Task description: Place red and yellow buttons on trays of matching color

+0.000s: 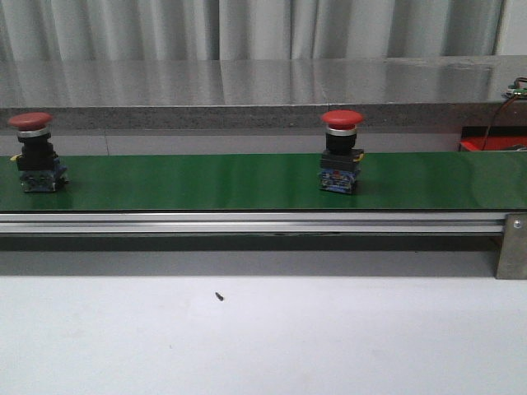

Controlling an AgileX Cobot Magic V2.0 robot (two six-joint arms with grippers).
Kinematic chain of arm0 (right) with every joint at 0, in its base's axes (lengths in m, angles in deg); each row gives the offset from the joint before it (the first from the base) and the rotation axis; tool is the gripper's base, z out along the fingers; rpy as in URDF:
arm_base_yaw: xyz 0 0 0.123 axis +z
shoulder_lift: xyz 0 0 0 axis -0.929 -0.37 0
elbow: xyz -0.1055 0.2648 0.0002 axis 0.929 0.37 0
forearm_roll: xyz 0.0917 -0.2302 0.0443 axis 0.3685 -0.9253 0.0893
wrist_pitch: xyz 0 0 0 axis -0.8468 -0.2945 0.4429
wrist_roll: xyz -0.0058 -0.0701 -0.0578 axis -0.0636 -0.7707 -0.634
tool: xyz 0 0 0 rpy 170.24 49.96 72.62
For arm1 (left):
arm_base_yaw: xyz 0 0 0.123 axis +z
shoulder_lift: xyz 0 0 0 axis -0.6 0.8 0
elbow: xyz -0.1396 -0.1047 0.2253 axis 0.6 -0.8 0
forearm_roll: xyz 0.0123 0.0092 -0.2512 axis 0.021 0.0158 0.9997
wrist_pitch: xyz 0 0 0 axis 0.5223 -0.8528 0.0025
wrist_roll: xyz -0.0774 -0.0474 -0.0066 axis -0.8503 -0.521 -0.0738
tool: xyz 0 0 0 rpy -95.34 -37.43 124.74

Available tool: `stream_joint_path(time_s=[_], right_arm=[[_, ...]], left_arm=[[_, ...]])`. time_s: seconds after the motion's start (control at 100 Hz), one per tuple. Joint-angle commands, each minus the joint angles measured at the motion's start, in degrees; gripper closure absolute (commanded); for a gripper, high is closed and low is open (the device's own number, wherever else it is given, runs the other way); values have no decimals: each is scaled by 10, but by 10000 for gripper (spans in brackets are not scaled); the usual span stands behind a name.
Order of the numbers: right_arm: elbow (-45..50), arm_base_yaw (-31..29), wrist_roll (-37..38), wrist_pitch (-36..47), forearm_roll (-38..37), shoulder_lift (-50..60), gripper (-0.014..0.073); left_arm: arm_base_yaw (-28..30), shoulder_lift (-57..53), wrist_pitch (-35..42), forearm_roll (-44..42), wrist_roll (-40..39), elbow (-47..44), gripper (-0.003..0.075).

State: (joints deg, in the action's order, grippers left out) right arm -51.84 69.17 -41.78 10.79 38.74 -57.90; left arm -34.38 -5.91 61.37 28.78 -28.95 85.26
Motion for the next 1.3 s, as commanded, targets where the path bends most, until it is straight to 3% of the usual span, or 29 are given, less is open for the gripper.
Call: stream_joint_path(time_s=[0.0, 0.09, 0.16, 0.23, 0.34, 0.42, 0.62, 0.88, 1.29], right_arm=[[-21, 0, -1, 34, 36, -22, 659], [-21, 0, -2, 34, 45, -36, 636], [-21, 0, -3, 34, 45, -41, 548], [-21, 0, -8, 34, 45, -41, 397], [-21, 0, -41, 34, 45, -41, 63], [-22, 0, -63, 35, 45, -41, -76], [-80, 0, -101, -5, 45, -76, -36], [-209, 6, -139, -93, 45, -212, -36], [-319, 68, -153, -103, 27, -382, -36]], left_arm=[[-5, -2, 44, 13, 0, 15, 740], [-5, -2, 44, 13, 0, 15, 740], [-5, -2, 44, 13, 0, 15, 740], [-5, -2, 44, 13, 0, 15, 740], [-5, -2, 44, 13, 0, 15, 740], [-5, -2, 44, 13, 0, 15, 740], [-5, -2, 44, 13, 0, 15, 740], [-5, -2, 44, 13, 0, 15, 740], [-5, -2, 44, 13, 0, 15, 740]])
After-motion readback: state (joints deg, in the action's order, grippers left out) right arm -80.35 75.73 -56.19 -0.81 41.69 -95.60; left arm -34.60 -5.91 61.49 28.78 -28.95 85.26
